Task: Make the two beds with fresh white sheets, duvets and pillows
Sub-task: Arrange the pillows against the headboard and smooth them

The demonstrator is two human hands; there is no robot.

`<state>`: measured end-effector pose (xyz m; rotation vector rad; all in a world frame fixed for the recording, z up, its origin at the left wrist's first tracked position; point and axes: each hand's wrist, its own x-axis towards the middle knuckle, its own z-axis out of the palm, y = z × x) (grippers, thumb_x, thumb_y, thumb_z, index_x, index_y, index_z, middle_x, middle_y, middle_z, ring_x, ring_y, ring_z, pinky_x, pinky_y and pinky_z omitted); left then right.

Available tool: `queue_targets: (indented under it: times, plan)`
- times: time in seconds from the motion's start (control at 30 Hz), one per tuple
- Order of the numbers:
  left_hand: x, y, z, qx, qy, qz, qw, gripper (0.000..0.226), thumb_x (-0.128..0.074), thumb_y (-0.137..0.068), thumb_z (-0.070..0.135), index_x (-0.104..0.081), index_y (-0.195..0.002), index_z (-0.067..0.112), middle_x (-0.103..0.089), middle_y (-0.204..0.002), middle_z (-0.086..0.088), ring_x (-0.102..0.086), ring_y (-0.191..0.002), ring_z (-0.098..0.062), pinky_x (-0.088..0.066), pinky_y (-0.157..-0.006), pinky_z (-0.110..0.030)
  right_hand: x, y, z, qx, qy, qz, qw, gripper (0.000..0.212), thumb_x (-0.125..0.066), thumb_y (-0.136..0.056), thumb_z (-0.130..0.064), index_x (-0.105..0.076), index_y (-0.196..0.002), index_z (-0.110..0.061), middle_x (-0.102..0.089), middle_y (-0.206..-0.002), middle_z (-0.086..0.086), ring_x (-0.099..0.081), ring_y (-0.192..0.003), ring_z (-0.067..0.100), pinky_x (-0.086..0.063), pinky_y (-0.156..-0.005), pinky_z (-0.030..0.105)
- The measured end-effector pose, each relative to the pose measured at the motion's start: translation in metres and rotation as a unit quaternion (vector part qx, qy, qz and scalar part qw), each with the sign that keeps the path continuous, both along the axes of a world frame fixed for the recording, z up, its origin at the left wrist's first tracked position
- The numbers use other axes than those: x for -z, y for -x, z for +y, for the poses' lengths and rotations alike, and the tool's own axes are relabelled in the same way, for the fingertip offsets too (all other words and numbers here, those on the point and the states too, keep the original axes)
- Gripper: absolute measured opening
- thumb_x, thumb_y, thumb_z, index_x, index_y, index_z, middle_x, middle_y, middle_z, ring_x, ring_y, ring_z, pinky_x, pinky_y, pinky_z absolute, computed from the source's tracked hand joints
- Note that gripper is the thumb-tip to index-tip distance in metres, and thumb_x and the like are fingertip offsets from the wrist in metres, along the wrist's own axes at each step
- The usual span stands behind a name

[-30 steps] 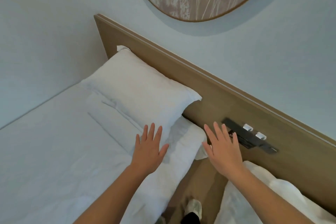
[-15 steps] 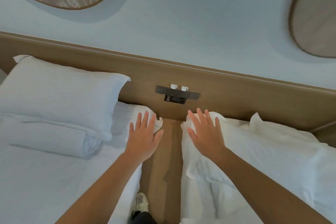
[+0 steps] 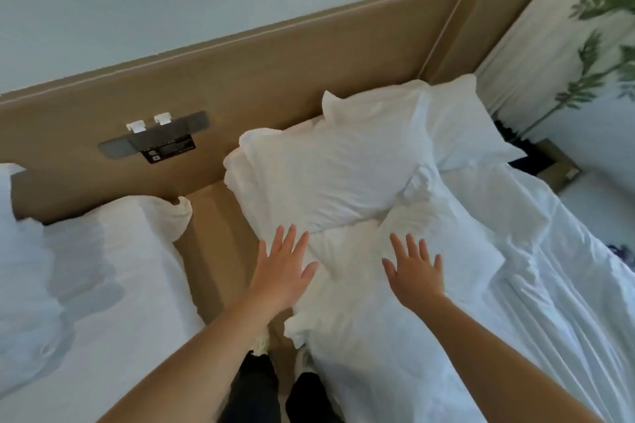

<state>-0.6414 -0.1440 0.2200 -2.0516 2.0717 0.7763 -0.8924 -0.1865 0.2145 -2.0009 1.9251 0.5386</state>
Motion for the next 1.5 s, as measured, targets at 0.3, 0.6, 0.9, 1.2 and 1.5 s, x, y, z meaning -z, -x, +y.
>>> queue_targets:
  times: [0.3, 0.6, 0.9, 1.2, 1.5]
  plan:
    - [0.109, 0.110, -0.020, 0.224, -0.109, -0.032, 0.968, 0.069, -0.024, -0.101, 0.052, 0.003, -0.155, 0.021, 0.013, -0.162, -0.005, 0.018, -0.148, -0.024, 0.003, -0.119, -0.053, 0.123, 0.102, 0.069, 0.243, -0.076, -0.048, 0.966, 0.063, -0.022, -0.103, -0.052, 0.008, -0.155, -0.034, 0.010, -0.164, 0.000, 0.005, -0.151, 0.028, -0.017, -0.117, 0.056]
    - [0.262, 0.202, -0.073, 0.292, -0.127, -0.051, 0.947, 0.088, -0.044, -0.092, 0.061, 0.002, -0.155, 0.020, 0.008, -0.163, -0.007, 0.007, -0.150, -0.027, -0.008, -0.119, -0.053, 0.287, 0.152, 0.031, 0.412, -0.071, -0.166, 0.893, 0.087, -0.032, -0.084, -0.077, -0.003, -0.155, -0.038, 0.009, -0.164, 0.003, 0.005, -0.150, 0.035, -0.019, -0.113, 0.062]
    - [0.336, 0.283, -0.089, 0.081, -0.219, 0.007, 0.972, 0.124, -0.065, -0.073, 0.070, 0.021, -0.151, 0.024, 0.019, -0.159, -0.010, 0.005, -0.147, -0.035, -0.028, -0.109, -0.060, 0.358, 0.184, 0.009, 0.594, -0.042, -0.196, 0.779, 0.122, -0.060, -0.070, -0.079, 0.016, -0.153, -0.034, 0.020, -0.162, 0.005, 0.018, -0.148, 0.035, -0.003, -0.113, 0.068]
    - [0.381, 0.322, -0.107, -0.079, -0.223, -0.044, 0.971, 0.148, -0.074, -0.054, 0.076, 0.021, -0.150, 0.016, -0.006, -0.156, -0.020, -0.015, -0.143, -0.036, -0.022, -0.108, -0.067, 0.400, 0.234, 0.007, 0.678, -0.026, -0.229, 0.698, 0.136, -0.075, -0.061, -0.072, 0.019, -0.151, -0.035, 0.016, -0.163, 0.008, 0.010, -0.149, 0.036, -0.005, -0.117, 0.057]
    - [0.412, 0.330, -0.102, -0.054, -0.123, -0.027, 0.991, 0.107, -0.074, -0.061, 0.072, -0.030, -0.136, 0.010, -0.046, -0.133, -0.006, -0.045, -0.124, -0.027, -0.034, -0.094, -0.040, 0.430, 0.249, 0.022, 0.733, 0.051, -0.257, 0.627, 0.131, -0.083, -0.052, -0.067, -0.010, -0.153, -0.027, -0.035, -0.149, 0.012, -0.038, -0.135, 0.035, -0.032, -0.112, 0.050]
